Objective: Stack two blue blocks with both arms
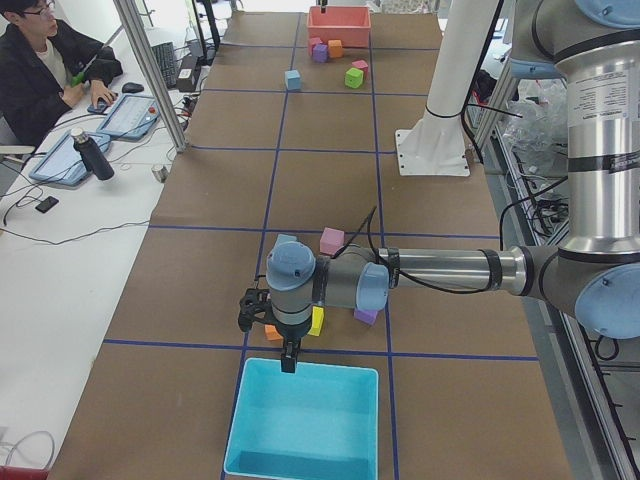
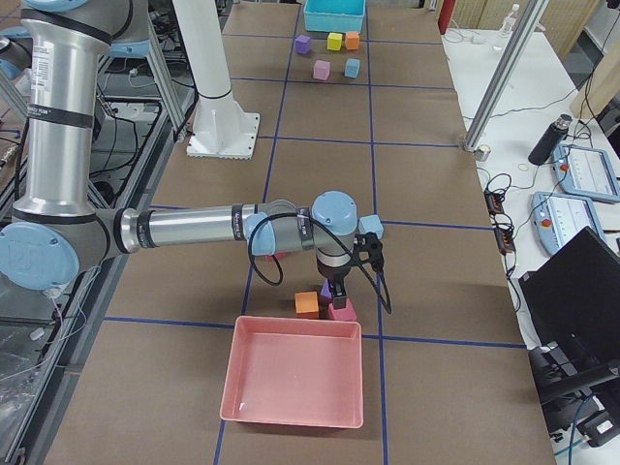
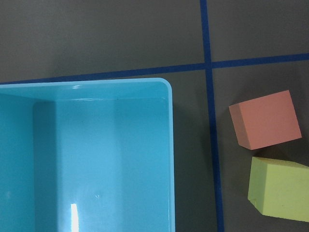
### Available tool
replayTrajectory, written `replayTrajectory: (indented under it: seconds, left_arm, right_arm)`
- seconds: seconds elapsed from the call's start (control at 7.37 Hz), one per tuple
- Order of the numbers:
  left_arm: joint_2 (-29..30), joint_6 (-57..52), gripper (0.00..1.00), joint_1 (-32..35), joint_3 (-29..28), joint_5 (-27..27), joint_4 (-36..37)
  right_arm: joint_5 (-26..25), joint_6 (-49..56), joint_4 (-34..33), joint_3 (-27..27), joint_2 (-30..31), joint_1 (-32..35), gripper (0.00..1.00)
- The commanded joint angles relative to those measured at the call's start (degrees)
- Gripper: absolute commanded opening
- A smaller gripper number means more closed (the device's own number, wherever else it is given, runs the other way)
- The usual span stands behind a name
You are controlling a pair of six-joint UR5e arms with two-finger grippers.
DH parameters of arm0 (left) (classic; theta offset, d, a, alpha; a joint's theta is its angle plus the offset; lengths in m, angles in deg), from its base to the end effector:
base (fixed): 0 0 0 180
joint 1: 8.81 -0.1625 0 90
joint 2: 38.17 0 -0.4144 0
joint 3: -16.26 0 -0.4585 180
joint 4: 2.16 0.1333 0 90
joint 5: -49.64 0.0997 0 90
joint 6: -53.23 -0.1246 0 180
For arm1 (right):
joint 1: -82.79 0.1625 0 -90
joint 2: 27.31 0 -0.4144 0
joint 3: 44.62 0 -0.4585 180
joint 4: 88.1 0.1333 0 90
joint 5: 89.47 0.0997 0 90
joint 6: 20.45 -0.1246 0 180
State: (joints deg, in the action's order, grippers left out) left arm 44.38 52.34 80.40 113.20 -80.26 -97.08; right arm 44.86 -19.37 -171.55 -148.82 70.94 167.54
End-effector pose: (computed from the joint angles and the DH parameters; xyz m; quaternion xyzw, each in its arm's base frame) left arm -0.0463 -0.5122 0.6651 0.0365 0.3409 0.0269 0.9390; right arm -0.0009 -0.5153 0.5905 0.0871 -0.3785 -0.0918 0.9169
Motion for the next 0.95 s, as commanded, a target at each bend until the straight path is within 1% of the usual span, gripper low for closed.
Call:
replayTrajectory:
  seconds: [0.0, 0.14, 0.27, 0.41, 0.54, 0.68, 0.81]
  left_arm:
    - [0.07, 0.00, 0.98, 0.00, -0.08, 0.09, 0.00]
    - [0.16, 0.00, 0.98, 0.00, -0.08, 0.00, 0.00]
    - [0.16, 0.00, 0.98, 0.00, 0.00, 0.00, 0.00]
    - [0.16, 0.00, 0.98, 0.00, 0.00, 0.09, 0.00]
    - [0.16, 0.00, 0.98, 0.00, 0.00, 0.09, 0.00]
    - [0.16, 0.00, 0.98, 0.00, -0.08, 0.09, 0.00]
    - [0.16, 0.00, 0.98, 0.00, -0.08, 0.09, 0.00]
  right_arm:
    - [0.49, -4.12, 9.87, 1.54, -2.77, -2.90, 1.00]
    - [0.58, -12.42, 9.98, 1.54, -7.67, -5.88, 1.00]
    - [-0.11, -19.81, 10.15, 1.54, -12.16, -11.48, 1.00]
    - [-2.56, -24.84, 9.89, 2.15, -15.86, -17.36, 1.00]
    - [-8.24, -32.03, 9.72, 2.94, -19.55, -23.60, 1.00]
    - [-11.16, -36.10, 10.15, 7.30, -23.85, -27.40, 1.00]
    - [-11.63, -35.62, 10.33, 12.21, -26.33, -28.66, 1.00]
